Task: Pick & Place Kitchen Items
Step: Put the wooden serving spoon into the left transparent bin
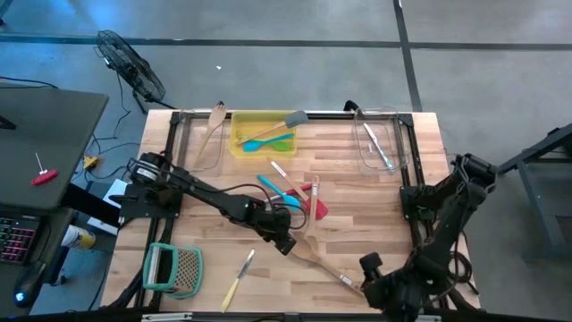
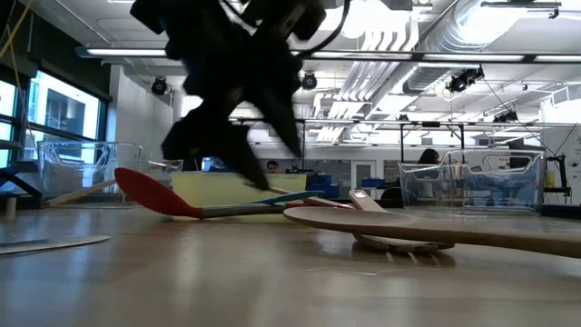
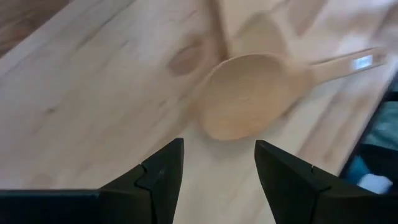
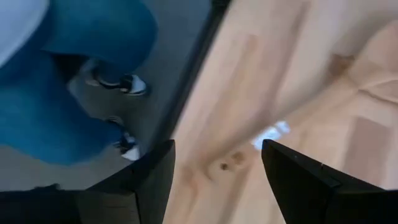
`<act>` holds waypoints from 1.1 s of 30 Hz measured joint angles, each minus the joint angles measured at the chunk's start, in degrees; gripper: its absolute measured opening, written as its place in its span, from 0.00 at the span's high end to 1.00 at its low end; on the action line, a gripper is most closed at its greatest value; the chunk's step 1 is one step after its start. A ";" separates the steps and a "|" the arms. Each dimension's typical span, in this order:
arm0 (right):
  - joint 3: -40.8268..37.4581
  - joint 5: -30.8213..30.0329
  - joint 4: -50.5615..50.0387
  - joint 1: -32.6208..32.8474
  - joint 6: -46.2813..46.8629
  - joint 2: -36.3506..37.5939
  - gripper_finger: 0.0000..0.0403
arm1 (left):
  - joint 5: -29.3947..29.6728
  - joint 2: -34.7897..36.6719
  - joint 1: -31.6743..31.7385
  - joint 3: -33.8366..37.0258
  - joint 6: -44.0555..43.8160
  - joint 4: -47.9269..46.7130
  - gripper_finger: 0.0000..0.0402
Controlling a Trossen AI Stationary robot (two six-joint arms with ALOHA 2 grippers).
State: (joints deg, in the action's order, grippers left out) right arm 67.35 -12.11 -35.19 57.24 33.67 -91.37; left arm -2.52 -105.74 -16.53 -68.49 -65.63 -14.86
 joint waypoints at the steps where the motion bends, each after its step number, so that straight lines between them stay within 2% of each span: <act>1: -0.75 0.83 1.81 -0.30 0.02 0.00 0.42 | 0.08 -0.09 0.00 0.06 0.41 0.03 0.52; 10: -8.96 2.19 16.06 -1.41 5.53 0.00 0.42 | 0.56 -2.42 0.02 -0.08 1.03 1.35 0.52; 16: -11.56 -1.27 23.58 -0.97 5.70 -0.02 0.42 | 0.57 -2.89 0.02 -0.05 1.17 1.64 0.52; 22: -11.54 -4.59 26.97 -0.71 6.92 -0.27 0.42 | 0.32 -2.86 0.02 -0.07 0.73 1.55 0.52; 33: -11.52 -4.47 28.15 -1.47 4.06 -6.23 0.42 | 0.43 -3.27 0.02 -0.07 0.72 2.18 0.52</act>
State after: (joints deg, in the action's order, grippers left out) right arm 55.83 -16.58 -7.04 55.77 37.72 -97.60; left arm -2.09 -109.01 -16.51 -68.55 -64.92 -12.68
